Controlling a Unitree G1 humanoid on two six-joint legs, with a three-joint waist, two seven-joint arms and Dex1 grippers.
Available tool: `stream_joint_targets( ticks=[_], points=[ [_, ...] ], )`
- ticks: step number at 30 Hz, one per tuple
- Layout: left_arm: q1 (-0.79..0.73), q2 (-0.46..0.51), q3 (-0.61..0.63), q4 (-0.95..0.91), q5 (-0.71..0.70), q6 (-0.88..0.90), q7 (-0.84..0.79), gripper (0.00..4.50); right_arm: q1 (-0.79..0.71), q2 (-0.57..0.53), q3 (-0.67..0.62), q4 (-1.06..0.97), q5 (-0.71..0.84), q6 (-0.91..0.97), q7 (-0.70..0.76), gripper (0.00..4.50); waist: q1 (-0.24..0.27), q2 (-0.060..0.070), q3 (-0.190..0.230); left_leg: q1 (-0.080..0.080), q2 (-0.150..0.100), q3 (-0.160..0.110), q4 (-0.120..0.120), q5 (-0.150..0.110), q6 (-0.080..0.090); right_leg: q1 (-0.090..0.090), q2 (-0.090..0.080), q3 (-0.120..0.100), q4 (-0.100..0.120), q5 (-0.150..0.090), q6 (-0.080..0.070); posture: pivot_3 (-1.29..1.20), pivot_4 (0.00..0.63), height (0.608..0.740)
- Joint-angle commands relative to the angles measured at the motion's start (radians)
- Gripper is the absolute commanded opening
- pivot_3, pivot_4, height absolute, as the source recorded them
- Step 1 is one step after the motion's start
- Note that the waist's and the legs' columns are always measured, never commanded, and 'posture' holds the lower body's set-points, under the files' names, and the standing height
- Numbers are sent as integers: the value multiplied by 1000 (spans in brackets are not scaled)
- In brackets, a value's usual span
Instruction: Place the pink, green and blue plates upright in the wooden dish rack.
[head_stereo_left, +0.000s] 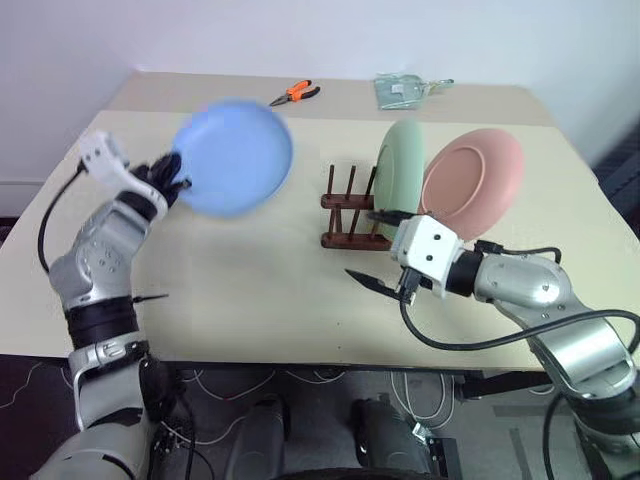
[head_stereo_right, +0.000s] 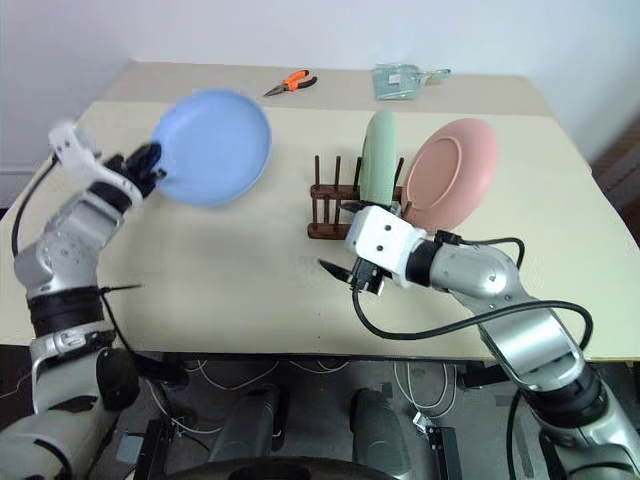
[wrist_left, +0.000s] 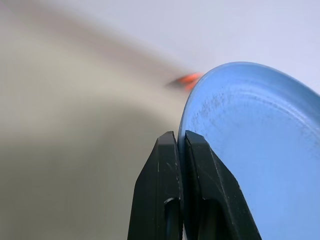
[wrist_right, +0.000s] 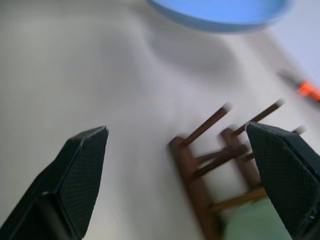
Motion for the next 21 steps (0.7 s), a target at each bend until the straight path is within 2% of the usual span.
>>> stream_joint_targets(
  ticks=[1, 5, 9, 12, 16, 20, 21],
  points=[
    [-85, -15, -99, -91, 8, -33, -60, 39, -119, 21, 76, 46, -166, -112, -28, 4500, -3, 0, 0, 0, 0, 0, 0, 0, 0, 0, 0, 0, 0, 0, 1, 0, 150, 732],
    [-140, -35, -163, -113, 11, -30, -80, 39, -238, 30, 175, 198, -410, -258, -89, 4500, -22, 0, 0, 0, 0, 0, -1, 0, 0, 0, 1, 0, 0, 1, 3, 0, 150, 732],
    [-157, -57, -196, -138, 8, -23, -85, 39, -285, 59, 205, 309, -551, -354, -137, 4500, -22, 0, 0, 0, 0, 0, -1, 0, 0, -1, 1, 0, 1, 2, 3, 0, 150, 732],
    [-146, -61, -219, -142, 30, -26, -73, 0, -275, 66, 216, 335, -618, -403, -131, 3710, -20, 0, 0, 0, 0, 0, -1, 0, 0, -1, 1, 0, 2, 2, 4, 0, 150, 732],
    [-149, -61, -205, -117, 56, -44, -36, 0, -227, 66, 200, 338, -663, -419, -110, 1720, -19, 0, 0, 0, 0, 0, -1, 0, 0, -1, 1, 0, 2, 2, 4, 0, 150, 732],
    [-177, -34, -171, -62, 97, -82, -1, 0, -187, 61, 156, 319, -651, -411, -74, 1720, -19, 0, 0, 0, 0, 0, 0, 0, 0, -1, 1, 0, 2, 2, 4, 0, 150, 732],
    [-191, -15, -161, -27, 119, -102, 11, 0, -177, 65, 139, 301, -627, -398, -56, 2024, -19, 0, 0, 0, 0, -1, 0, 0, 0, -1, 1, 0, 2, 2, 4, 0, 150, 732]
  ],
)
